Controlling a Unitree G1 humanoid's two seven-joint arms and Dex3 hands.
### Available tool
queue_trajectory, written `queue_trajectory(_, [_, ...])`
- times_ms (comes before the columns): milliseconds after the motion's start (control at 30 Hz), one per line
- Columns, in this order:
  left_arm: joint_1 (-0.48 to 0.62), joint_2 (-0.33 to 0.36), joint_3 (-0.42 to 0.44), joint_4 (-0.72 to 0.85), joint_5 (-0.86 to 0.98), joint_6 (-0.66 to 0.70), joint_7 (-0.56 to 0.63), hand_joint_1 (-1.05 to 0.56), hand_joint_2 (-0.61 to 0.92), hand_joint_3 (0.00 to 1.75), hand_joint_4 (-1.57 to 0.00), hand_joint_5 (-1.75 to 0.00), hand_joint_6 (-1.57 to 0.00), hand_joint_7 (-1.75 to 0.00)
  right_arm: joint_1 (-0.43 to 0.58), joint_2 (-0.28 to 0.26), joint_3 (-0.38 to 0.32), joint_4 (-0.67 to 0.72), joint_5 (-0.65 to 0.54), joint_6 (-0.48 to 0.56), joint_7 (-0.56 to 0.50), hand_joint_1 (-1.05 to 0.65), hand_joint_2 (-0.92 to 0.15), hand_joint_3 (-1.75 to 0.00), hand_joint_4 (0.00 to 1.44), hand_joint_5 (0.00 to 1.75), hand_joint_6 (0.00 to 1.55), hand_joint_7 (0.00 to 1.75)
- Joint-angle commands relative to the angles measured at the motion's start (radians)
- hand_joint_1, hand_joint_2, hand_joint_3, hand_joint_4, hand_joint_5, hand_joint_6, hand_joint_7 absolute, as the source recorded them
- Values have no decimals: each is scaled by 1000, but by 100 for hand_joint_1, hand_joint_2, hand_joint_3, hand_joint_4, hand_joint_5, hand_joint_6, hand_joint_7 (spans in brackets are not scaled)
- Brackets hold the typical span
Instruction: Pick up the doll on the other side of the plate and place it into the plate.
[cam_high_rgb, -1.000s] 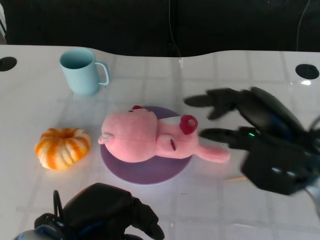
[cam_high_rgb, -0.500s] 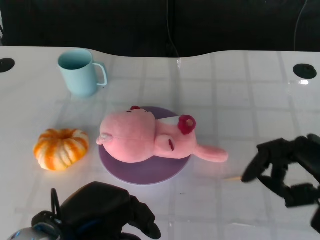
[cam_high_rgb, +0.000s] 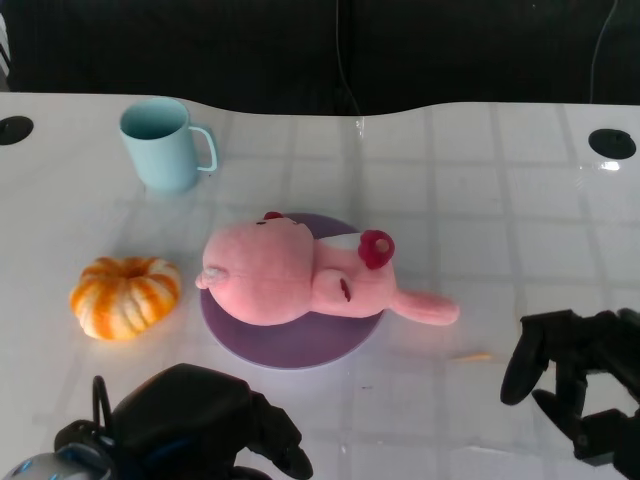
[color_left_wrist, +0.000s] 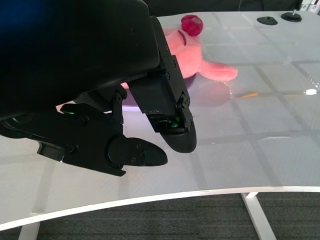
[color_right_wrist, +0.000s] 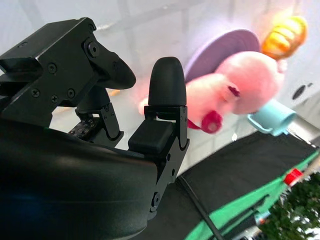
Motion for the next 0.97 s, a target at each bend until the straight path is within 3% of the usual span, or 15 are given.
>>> queue_trajectory(33, [3,16,11,-1,-1,-12,10,-23,92,25,-77,-121,-109,-1,-18,-7,2,28,-13,-22,-13,8,-40,-121,79,163,81,124])
queue_trajectory(433, [0,22,16,8,-6,-21,9,-23,92,24,-78,-118,-109,-1,-49,-7,34,61,-50,-9,-11,3,-42,-116,77,162,81,119])
queue_trajectory(967, [2,27,25,10,-12,-29,4,-25,92,25,-76,-126,-108,0,-48,-7,40,39,-64,23,-2,0,-45,-114,76,162,80,117])
